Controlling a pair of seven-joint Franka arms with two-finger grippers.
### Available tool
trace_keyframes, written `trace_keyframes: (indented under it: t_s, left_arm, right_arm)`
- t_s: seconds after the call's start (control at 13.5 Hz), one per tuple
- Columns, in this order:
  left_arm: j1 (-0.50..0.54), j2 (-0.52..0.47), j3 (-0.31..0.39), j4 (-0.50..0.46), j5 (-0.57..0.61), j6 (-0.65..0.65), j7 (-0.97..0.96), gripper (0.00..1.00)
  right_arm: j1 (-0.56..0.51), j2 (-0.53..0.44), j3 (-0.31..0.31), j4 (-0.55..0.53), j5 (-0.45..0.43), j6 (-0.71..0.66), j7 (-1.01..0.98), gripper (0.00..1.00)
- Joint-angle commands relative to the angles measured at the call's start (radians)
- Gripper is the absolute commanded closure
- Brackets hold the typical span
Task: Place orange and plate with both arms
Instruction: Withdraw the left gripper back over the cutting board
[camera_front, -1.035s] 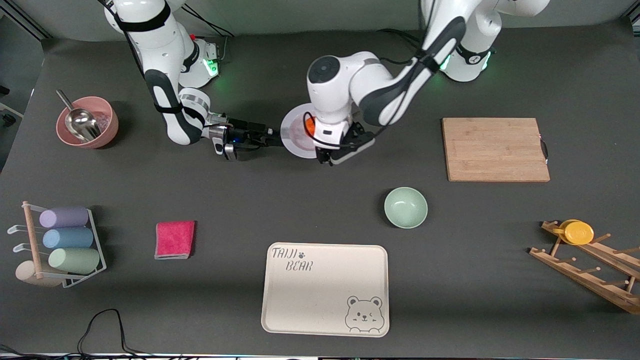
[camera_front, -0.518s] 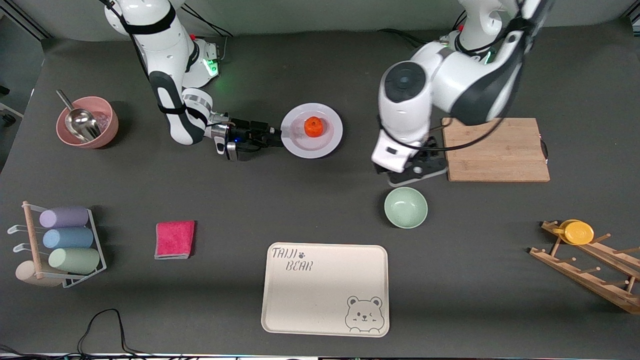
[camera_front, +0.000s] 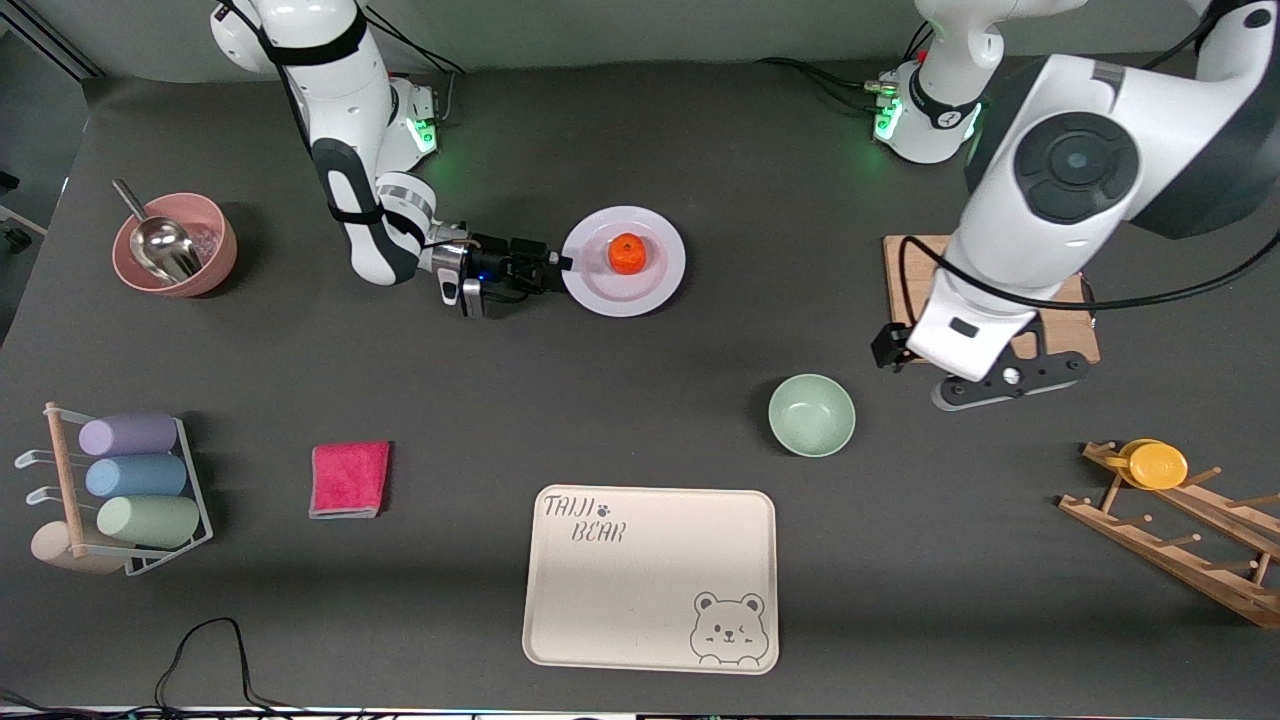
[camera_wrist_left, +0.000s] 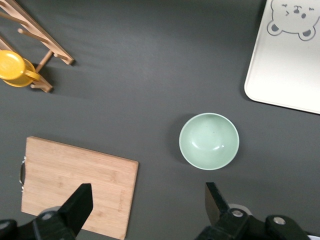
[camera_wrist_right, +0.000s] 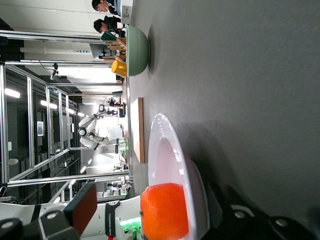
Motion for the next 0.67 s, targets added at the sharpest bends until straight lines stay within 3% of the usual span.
trace_keyframes:
  t_s: [0.0, 0.22, 0.44, 0.59]
  left_arm:
    - [0.035, -0.046, -0.009, 0.015, -0.018, -0.057, 0.090, 0.00]
    - [0.112, -0.087, -0.006, 0.015, -0.099, -0.081, 0.199, 0.00]
    - [0.137, -0.127, -0.005, 0.009, -0.105, -0.098, 0.236, 0.00]
    - [0.158, -0.141, -0.006, 0.005, -0.107, -0.106, 0.265, 0.00]
  right_arm:
    - [0.031, 0.047, 0.001, 0.012, 0.049, -0.007, -0.066, 0.19]
    - [0.050, 0.064, 0.001, 0.012, 0.065, -0.007, -0.099, 0.27]
    - [0.051, 0.082, 0.001, 0.012, 0.071, -0.024, -0.142, 0.58]
    - [0.053, 0.094, 0.001, 0.012, 0.080, -0.032, -0.180, 0.91]
